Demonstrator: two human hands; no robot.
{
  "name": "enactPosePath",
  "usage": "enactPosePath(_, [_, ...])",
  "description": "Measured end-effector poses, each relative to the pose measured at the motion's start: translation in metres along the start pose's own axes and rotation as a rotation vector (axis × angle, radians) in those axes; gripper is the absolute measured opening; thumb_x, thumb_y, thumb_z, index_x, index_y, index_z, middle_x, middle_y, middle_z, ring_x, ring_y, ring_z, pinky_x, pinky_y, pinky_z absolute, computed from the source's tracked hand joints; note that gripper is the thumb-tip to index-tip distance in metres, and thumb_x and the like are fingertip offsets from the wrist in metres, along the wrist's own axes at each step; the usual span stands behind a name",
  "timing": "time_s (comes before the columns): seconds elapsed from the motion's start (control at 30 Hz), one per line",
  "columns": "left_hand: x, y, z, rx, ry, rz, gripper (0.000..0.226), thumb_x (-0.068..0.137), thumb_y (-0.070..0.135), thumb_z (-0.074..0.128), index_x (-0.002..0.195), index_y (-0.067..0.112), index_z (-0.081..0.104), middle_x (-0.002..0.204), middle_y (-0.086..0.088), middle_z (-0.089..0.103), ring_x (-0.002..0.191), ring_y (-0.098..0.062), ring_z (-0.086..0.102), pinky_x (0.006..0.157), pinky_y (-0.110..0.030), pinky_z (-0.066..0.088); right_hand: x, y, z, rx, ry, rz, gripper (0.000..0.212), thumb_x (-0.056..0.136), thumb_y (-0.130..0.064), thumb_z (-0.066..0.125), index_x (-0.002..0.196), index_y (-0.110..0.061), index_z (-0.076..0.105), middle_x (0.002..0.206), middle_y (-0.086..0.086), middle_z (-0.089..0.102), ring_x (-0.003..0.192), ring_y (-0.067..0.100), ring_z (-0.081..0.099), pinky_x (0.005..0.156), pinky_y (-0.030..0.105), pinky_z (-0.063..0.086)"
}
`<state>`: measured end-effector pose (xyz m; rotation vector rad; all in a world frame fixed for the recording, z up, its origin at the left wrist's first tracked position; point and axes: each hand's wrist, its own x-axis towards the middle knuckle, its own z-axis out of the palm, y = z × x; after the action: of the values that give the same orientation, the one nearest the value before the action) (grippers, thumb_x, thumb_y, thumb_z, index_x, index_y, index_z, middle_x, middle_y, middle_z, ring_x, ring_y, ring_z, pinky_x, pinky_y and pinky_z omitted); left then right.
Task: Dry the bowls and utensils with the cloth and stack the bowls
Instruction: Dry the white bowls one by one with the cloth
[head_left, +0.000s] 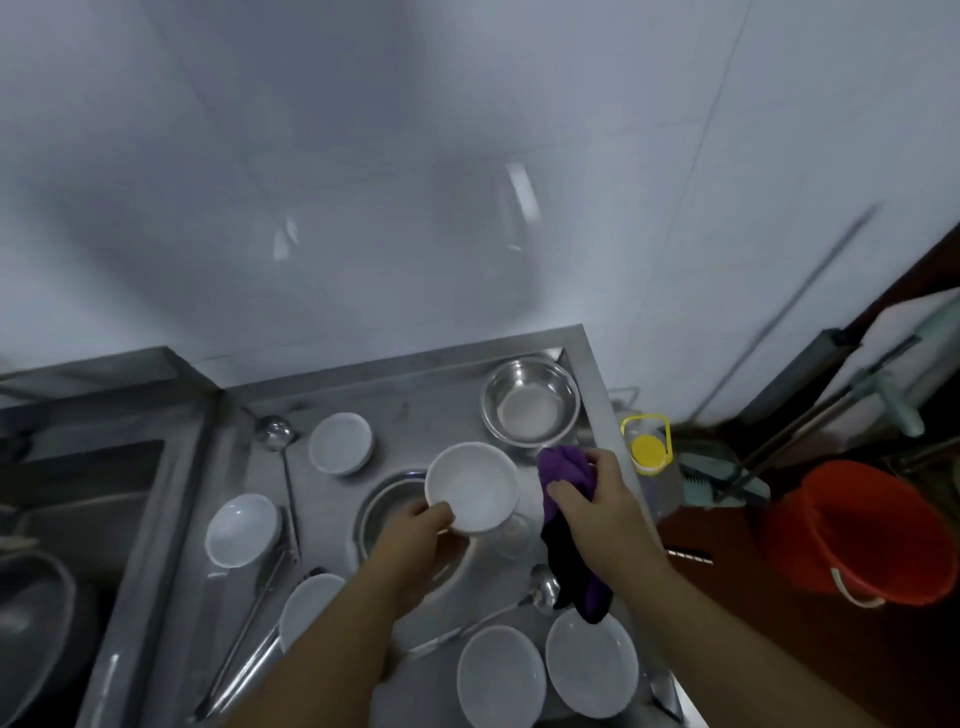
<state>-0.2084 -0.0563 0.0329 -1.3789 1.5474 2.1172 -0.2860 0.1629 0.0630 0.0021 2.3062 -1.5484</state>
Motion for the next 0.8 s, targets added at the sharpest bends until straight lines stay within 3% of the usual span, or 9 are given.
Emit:
enactPosePath(0.07, [-0.024, 0.013, -0.009, -0.082, -0.055, 0.031, 0.023, 0.098, 0.001, 0.056, 0.118, 0.002, 0.067, 0.108, -0.026, 0.076, 0.094, -0.034, 0.071, 0.085, -0.042, 0.059, -0.011, -0.033, 0.004, 0.0, -0.065, -0.113, 0.029, 0.08, -0.036, 0.063, 0.108, -0.042, 0.054, 0.105, -0.01, 0.067, 0.094, -0.003, 0.063, 0.072, 0.008, 0.043])
enactPosePath(0.17, [-0.059, 0.034, -0.023, -0.183, -0.185, 0.072, 0.028, 0.1, 0.0, 0.055, 0.126, -0.003, 0.065, 0.122, -0.031, 0.072, 0.11, -0.04, 0.07, 0.104, -0.053, 0.056, -0.028, -0.078, 0.014, -0.178, -0.154, -0.383, 0.046, 0.081, -0.044, 0.065, 0.126, -0.04, 0.056, 0.112, -0.018, 0.064, 0.1, -0.003, 0.06, 0.081, 0.005, 0.043])
enactPosePath(0.27, [-0.092, 0.054, -0.041, -0.182, -0.363, 0.176, 0.037, 0.1, 0.003, 0.057, 0.135, -0.01, 0.06, 0.131, -0.037, 0.065, 0.119, -0.044, 0.065, 0.117, -0.061, 0.043, -0.045, -0.114, 0.028, -0.469, -0.174, -0.647, 0.058, 0.083, -0.055, 0.064, 0.136, -0.045, 0.044, 0.112, -0.023, 0.06, 0.092, -0.001, 0.059, 0.071, 0.004, 0.042])
enactPosePath(0.33, [-0.113, 0.065, -0.056, -0.178, -0.484, 0.26, 0.043, 0.095, 0.006, 0.063, 0.137, -0.005, 0.061, 0.133, -0.038, 0.062, 0.117, -0.042, 0.064, 0.114, -0.058, 0.047, -0.056, -0.132, 0.043, -0.62, -0.172, -0.748, 0.055, 0.084, -0.057, 0.061, 0.136, -0.047, 0.044, 0.116, -0.017, 0.066, 0.095, 0.006, 0.061, 0.073, 0.006, 0.036])
enactPosePath(0.43, [-0.132, 0.075, -0.088, -0.18, -0.601, 0.323, 0.05, 0.093, 0.016, 0.069, 0.141, 0.003, 0.06, 0.135, -0.033, 0.063, 0.117, -0.039, 0.067, 0.105, -0.049, 0.055, -0.077, -0.152, 0.07, -0.593, -0.146, -0.774, 0.049, 0.084, -0.054, 0.059, 0.132, -0.046, 0.049, 0.11, -0.017, 0.068, 0.09, 0.005, 0.061, 0.072, 0.006, 0.037])
enactPosePath(0.5, [-0.138, 0.079, -0.112, -0.152, -0.657, 0.336, 0.055, 0.1, 0.034, 0.066, 0.146, 0.006, 0.056, 0.143, -0.03, 0.06, 0.132, -0.042, 0.06, 0.113, -0.053, 0.048, -0.094, -0.16, 0.089, -0.476, -0.129, -0.738, 0.047, 0.084, -0.053, 0.063, 0.129, -0.047, 0.052, 0.101, -0.019, 0.068, 0.083, 0.001, 0.063, 0.068, 0.006, 0.044])
enactPosePath(0.57, [-0.14, 0.079, -0.135, -0.134, -0.676, 0.315, 0.065, 0.106, 0.052, 0.051, 0.153, 0.007, 0.051, 0.151, -0.028, 0.055, 0.143, -0.042, 0.051, 0.123, -0.058, 0.035, -0.111, -0.166, 0.106, -0.368, -0.125, -0.699, 0.05, 0.084, -0.053, 0.067, 0.131, -0.047, 0.053, 0.105, -0.018, 0.071, 0.09, 0.0, 0.067, 0.075, 0.011, 0.053])
enactPosePath(0.63, [-0.143, 0.075, -0.154, -0.142, -0.701, 0.297, 0.081, 0.1, 0.064, 0.052, 0.159, 0.009, 0.042, 0.156, -0.026, 0.05, 0.147, -0.042, 0.046, 0.126, -0.061, 0.028, -0.129, -0.172, 0.12, -0.306, -0.163, -0.691, 0.052, 0.084, -0.051, 0.07, 0.133, -0.05, 0.054, 0.109, -0.018, 0.072, 0.095, 0.002, 0.069, 0.079, 0.016, 0.056])
enactPosePath(0.8, [-0.153, 0.062, -0.19, -0.252, -0.813, 0.238, 0.111, 0.077, 0.078, 0.073, 0.159, 0.011, 0.038, 0.153, -0.029, 0.052, 0.143, -0.046, 0.05, 0.116, -0.057, 0.045, -0.167, -0.182, 0.15, -0.276, -0.34, -0.735, 0.055, 0.087, -0.034, 0.069, 0.138, -0.047, 0.053, 0.107, -0.019, 0.069, 0.091, 0.007, 0.068, 0.072, 0.015, 0.054])
